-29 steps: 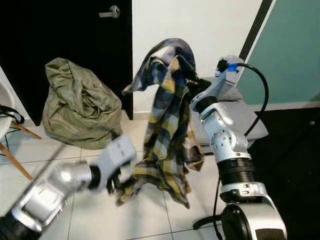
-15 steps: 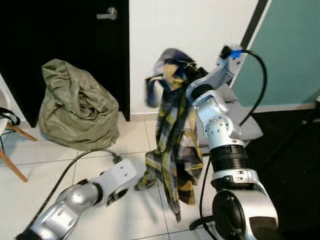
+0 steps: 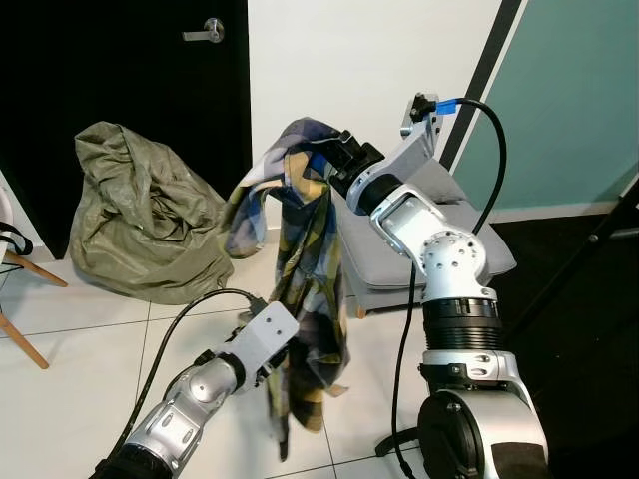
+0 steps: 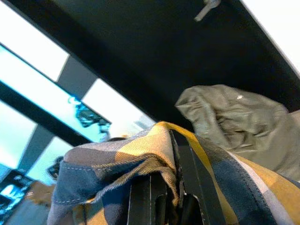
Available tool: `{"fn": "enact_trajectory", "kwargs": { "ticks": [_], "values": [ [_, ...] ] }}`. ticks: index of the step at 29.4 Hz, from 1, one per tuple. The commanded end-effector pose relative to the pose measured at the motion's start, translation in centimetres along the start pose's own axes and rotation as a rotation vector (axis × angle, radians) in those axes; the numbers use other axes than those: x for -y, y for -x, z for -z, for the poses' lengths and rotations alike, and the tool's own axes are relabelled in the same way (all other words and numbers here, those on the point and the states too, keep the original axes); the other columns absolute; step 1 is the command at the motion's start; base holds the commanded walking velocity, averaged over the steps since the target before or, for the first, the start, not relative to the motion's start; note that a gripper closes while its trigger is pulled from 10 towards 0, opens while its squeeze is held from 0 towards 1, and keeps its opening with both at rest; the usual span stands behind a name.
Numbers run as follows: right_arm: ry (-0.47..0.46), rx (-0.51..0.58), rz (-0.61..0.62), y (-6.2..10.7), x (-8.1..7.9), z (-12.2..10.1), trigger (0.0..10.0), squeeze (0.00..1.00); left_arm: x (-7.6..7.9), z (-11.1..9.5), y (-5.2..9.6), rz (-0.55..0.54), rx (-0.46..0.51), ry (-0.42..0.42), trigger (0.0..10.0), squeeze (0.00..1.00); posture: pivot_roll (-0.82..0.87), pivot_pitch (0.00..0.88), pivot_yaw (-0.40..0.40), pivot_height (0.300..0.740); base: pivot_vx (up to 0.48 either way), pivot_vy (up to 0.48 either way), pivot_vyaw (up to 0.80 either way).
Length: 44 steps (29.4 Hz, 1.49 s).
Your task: Hang hanger
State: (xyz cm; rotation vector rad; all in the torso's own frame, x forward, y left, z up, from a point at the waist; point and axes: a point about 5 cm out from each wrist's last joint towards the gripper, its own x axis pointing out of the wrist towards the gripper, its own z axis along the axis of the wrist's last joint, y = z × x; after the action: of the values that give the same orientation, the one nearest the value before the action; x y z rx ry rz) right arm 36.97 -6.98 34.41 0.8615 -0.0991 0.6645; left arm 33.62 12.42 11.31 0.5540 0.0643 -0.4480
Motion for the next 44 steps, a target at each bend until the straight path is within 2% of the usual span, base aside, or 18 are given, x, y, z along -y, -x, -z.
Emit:
{"fn": "enact_trajectory", "kwargs": {
  "ticks": [1,3,4,6,9,12,16,20,26,27,28,29,30,31,33,39,40,44],
  "values": [
    [-0.028,0.008,-0.082,0.2,-1.7,-0.6,0.0,0.0,-0.3,0.2,-0.3,-0.057,0.011,0.053,10.0,0.58,-0.02,0.168,-0.066,0.74,0.0,0.0,0.0],
    [-0.028,0.008,-0.082,0.2,-1.7,-0.6,0.0,0.0,-0.3,0.2,-0.3,-0.057,0.011,0.053,10.0,0.58,-0.02,0.168,-0.066,0.74,0.0,0.0,0.0],
    [-0.028,-0.001,-0.101,0.3,-2.1,-0.6,0.0,0.0,-0.5,-0.1,-0.5,-0.075,0.039,0.106,10.0,1.0,-0.03,0.168,-0.063,0.74,0.0,0.0,0.0],
    [-0.028,-0.001,-0.101,0.3,-2.1,-0.6,0.0,0.0,-0.5,-0.1,-0.5,-0.075,0.039,0.106,10.0,1.0,-0.03,0.168,-0.063,0.74,0.0,0.0,0.0],
    [-0.028,-0.017,-0.122,0.6,-2.5,-0.4,0.0,0.0,-0.7,-1.7,-0.6,-0.127,0.125,0.099,10.0,1.0,-0.02,0.168,-0.061,0.74,0.0,0.0,0.0],
    [-0.049,-0.039,-0.156,1.1,-3.0,-0.4,0.0,0.0,-1.7,-3.2,-0.2,-0.265,0.224,0.055,10.0,1.0,-0.02,0.168,-0.056,0.74,0.0,0.0,0.0],
    [-0.07,-0.055,-0.205,1.5,-3.6,-0.5,0.0,0.0,-2.5,-3.5,0.3,-0.367,0.274,0.046,10.0,1.0,-0.03,0.166,-0.056,0.74,0.0,0.0,0.0],
    [-0.076,-0.075,-0.23,1.8,-3.9,-0.6,0.0,0.0,-1.9,-3.7,0.1,-0.336,0.33,0.088,10.0,1.0,-0.03,0.166,-0.056,0.74,0.0,0.0,0.0],
    [-0.086,-0.101,-0.251,2.3,-3.9,-0.4,0.0,0.0,-0.1,-4.8,-0.1,-0.218,0.425,0.058,10.0,1.0,-0.03,0.158,-0.046,0.74,0.0,0.0,0.0],
    [-0.085,-0.106,-0.253,2.4,-3.8,-0.4,0.0,0.0,0.5,-5.1,-0.1,-0.171,0.45,0.041,10.0,0.74,-0.03,0.156,-0.045,0.74,0.0,0.0,0.0],
    [-0.085,-0.106,-0.253,2.4,-3.8,-0.4,0.0,0.0,0.5,-5.1,-0.1,-0.171,0.45,0.041,10.0,0.74,-0.03,0.156,-0.045,0.74,0.0,0.0,0.0],
    [-0.084,-0.11,-0.253,2.6,-3.8,-0.3,0.0,0.0,1.2,-5.3,0.1,-0.125,0.467,0.018,10.0,0.19,-0.03,0.149,-0.044,0.74,0.0,0.0,0.0],
    [-0.084,-0.11,-0.253,2.6,-3.8,-0.3,0.0,0.0,1.2,-5.3,0.1,-0.125,0.467,0.018,10.0,0.19,-0.03,0.149,-0.044,0.74,0.0,0.0,0.0],
    [-0.084,-0.112,-0.252,2.7,-3.8,-0.3,0.0,0.0,1.6,-5.2,0.2,-0.094,0.468,0.005,10.0,0.05,-0.03,0.149,-0.044,0.74,0.0,0.0,0.0],
    [-0.085,-0.114,-0.249,2.8,-3.9,-0.3,0.0,0.0,1.7,-5.0,0.2,-0.085,0.459,-0.015,10.0,0.0,-0.03,0.148,-0.045,0.74,0.0,0.0,0.0],
    [-0.092,-0.11,-0.247,2.9,-4.0,-0.3,0.0,0.0,1.3,-4.0,0.1,-0.101,0.409,-0.023,10.0,0.0,-0.02,0.155,-0.053,0.74,0.0,0.0,0.0],
    [-0.095,-0.109,-0.247,2.9,-4.1,-0.3,0.0,0.0,0.9,-3.6,0.1,-0.117,0.385,0.008,0.0,0.0,-0.02,0.154,-0.05,0.74,0.0,0.0,0.0],
    [-0.098,-0.109,-0.247,2.9,-4.0,-0.3,0.0,0.0,0.6,-3.3,0.0,-0.125,0.363,0.032,0.0,0.0,-0.02,0.154,-0.05,0.74,0.0,0.0,0.0]
  ]
}}
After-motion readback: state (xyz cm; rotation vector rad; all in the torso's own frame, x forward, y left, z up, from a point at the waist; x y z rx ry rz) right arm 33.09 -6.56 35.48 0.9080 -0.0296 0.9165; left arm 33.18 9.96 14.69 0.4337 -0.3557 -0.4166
